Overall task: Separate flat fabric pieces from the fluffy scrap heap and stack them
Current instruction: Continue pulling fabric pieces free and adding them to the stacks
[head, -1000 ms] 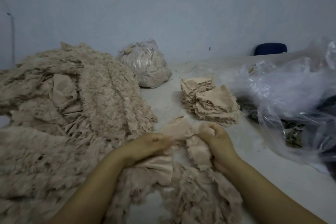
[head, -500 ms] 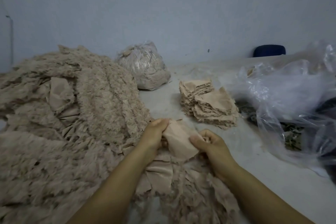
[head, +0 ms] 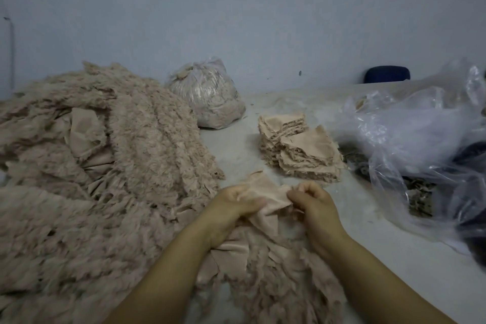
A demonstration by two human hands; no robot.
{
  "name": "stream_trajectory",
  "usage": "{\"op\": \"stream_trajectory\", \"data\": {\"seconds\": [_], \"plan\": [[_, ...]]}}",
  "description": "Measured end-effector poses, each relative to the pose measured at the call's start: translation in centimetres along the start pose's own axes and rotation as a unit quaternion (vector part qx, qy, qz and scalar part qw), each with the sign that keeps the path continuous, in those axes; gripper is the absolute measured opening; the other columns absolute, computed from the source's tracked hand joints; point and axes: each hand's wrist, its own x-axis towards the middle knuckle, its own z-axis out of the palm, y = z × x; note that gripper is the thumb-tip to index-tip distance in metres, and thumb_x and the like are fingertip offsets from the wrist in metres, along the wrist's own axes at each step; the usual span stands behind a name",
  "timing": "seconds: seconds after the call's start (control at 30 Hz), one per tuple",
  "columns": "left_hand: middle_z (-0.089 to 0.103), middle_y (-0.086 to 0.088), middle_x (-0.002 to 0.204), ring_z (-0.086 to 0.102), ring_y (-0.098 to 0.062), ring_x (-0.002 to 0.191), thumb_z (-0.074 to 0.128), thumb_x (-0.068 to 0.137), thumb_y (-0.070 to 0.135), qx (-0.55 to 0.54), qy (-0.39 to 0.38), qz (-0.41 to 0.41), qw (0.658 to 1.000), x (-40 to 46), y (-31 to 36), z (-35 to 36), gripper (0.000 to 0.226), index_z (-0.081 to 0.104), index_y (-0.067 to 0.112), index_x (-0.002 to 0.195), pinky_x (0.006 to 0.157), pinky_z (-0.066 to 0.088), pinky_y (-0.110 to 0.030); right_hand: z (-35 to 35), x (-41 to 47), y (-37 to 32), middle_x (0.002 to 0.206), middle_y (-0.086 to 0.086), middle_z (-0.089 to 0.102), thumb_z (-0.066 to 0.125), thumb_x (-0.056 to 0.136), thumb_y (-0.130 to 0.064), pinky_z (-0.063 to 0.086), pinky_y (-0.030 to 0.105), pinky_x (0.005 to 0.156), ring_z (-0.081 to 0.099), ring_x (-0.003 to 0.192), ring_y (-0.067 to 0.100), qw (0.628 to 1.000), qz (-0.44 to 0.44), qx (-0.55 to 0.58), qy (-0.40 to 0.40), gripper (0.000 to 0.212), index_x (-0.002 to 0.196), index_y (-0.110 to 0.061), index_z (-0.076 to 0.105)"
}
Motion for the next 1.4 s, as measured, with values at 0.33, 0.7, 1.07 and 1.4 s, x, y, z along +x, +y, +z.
{"op": "stream_trajectory", "data": {"seconds": [0.33, 0.7, 1.07, 1.4], "plan": [[0.066, -0.005, 0.07, 0.06, -0.017, 0.063, 0.057, 0.093, 0.019, 0.096, 0.165, 0.146, 0.971, 1.4, -0.4, 0.0, 0.017, 0.066, 0.011, 0.082, 0.056, 0.048, -0.026, 0.7, -0.5, 0.6, 0.073, 0.009, 0.07, 0.073, 0.078, -0.008, 0.052, 0.025, 0.052, 0.064, 0.06, 0.018, 0.997, 0.04, -0.022, -0.055, 0.011, 0.089, -0.005, 0.069], [0.055, -0.001, 0.068, 0.053, -0.025, 0.072, 0.045, 0.098, 0.04, 0.548, 0.152, 0.215, 0.794, 9.3, 2.6, -1.6, 0.039, 0.043, 0.02, 0.064, 0.066, 0.04, -0.036, 0.1, 4.0, 0.4, 0.068, 0.006, 0.065, 0.068, 0.087, -0.027, 0.047, 0.03, 0.06, 0.06, 0.064, 0.024, 0.959, -0.061, -0.263, 0.085, 0.013, 0.086, -0.014, 0.069], [0.062, -0.016, 0.084, 0.057, -0.032, 0.083, 0.043, 0.099, 0.034, 0.595, 0.139, 0.101, 0.785, 10.2, -1.2, -2.3, 0.039, 0.046, 0.012, 0.068, 0.066, 0.038, -0.035, -0.3, 3.8, 2.6, 0.133, -0.012, 0.044, 0.048, 0.097, -0.032, 0.021, 0.026, 0.092, 0.03, 0.127, 0.013, 0.731, -0.198, -0.647, -0.091, 0.035, 0.131, -0.037, 0.052], [0.057, -0.009, 0.085, 0.058, -0.022, 0.072, 0.052, 0.091, 0.048, 0.261, 0.113, 0.002, 0.959, 6.1, 0.3, -1.9, 0.04, 0.052, 0.01, 0.102, 0.062, 0.046, -0.028, 0.1, 3.4, 2.8, 0.158, 0.003, 0.022, 0.032, 0.103, -0.033, 0.004, 0.029, 0.119, 0.014, 0.146, 0.019, 0.709, -0.207, -0.643, -0.204, 0.046, 0.148, -0.026, 0.033]]}}
